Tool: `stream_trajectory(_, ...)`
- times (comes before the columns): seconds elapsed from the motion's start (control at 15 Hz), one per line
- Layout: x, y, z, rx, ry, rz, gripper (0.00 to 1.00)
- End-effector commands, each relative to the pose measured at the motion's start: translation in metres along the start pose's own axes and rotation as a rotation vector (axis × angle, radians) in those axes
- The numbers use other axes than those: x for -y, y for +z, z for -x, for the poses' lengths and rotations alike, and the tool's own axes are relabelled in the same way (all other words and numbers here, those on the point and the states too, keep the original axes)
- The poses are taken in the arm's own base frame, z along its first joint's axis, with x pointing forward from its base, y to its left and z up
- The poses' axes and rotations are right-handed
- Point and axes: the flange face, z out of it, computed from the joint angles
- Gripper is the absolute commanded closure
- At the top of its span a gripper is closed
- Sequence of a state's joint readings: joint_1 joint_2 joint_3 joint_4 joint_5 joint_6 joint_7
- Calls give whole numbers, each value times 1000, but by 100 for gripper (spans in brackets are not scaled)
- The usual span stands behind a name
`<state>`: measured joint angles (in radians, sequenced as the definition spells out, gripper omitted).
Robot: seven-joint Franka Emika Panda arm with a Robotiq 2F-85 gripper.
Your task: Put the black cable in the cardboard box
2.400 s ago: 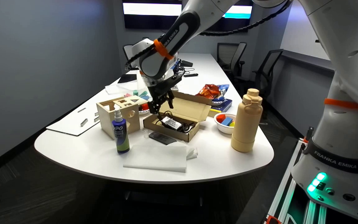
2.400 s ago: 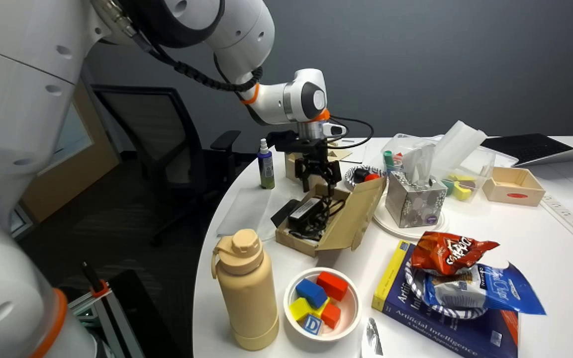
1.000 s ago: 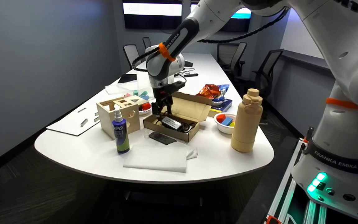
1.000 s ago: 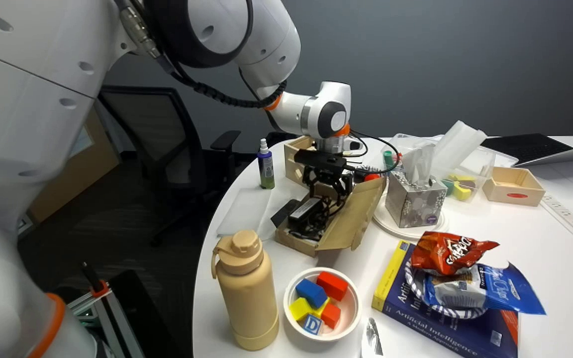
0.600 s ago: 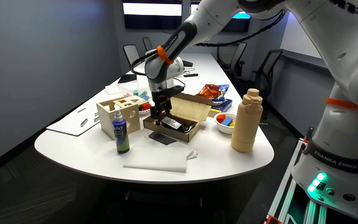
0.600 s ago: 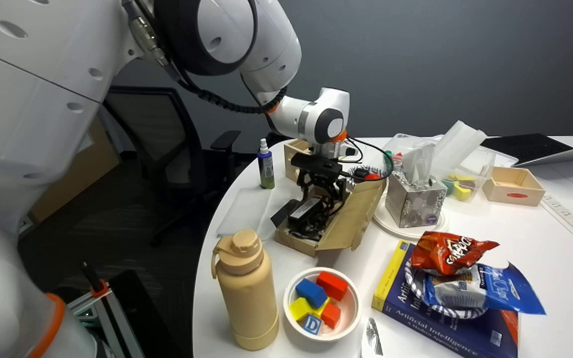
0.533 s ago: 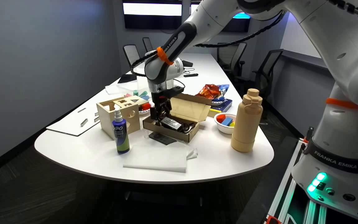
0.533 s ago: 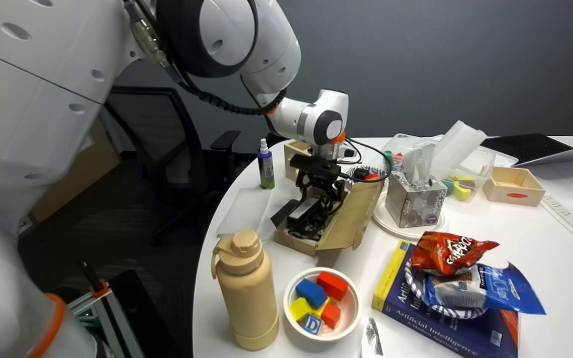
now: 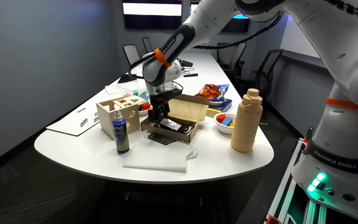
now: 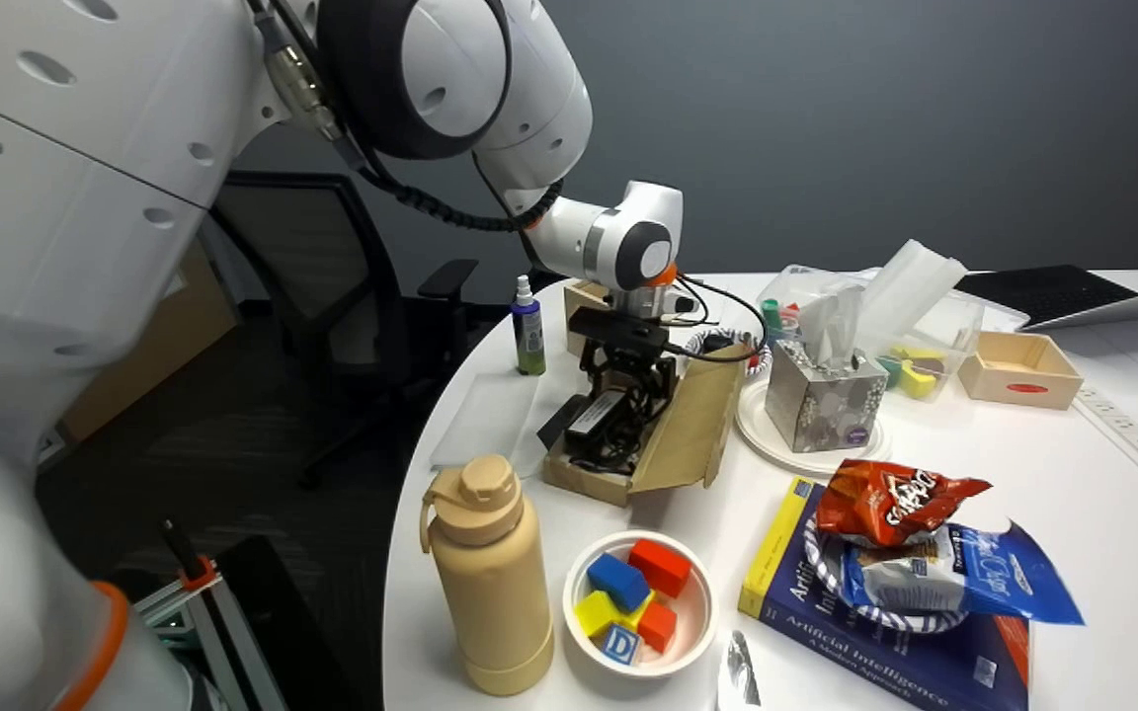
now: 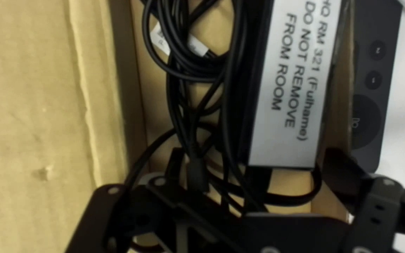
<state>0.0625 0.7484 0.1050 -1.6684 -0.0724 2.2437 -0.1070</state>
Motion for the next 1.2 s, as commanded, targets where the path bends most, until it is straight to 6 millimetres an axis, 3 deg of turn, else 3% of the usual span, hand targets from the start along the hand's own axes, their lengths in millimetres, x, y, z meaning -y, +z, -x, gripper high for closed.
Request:
stream_trajectory(0.0,13,-35,2,-28,13,1,0)
stream_trajectory(0.6,45,-132,28,-67,94,76,0)
stream_trajectory(0.8,56,-153,38,-83,88,95,0)
stream_trajectory(1.13,70,-172,52,-110,76,128,0)
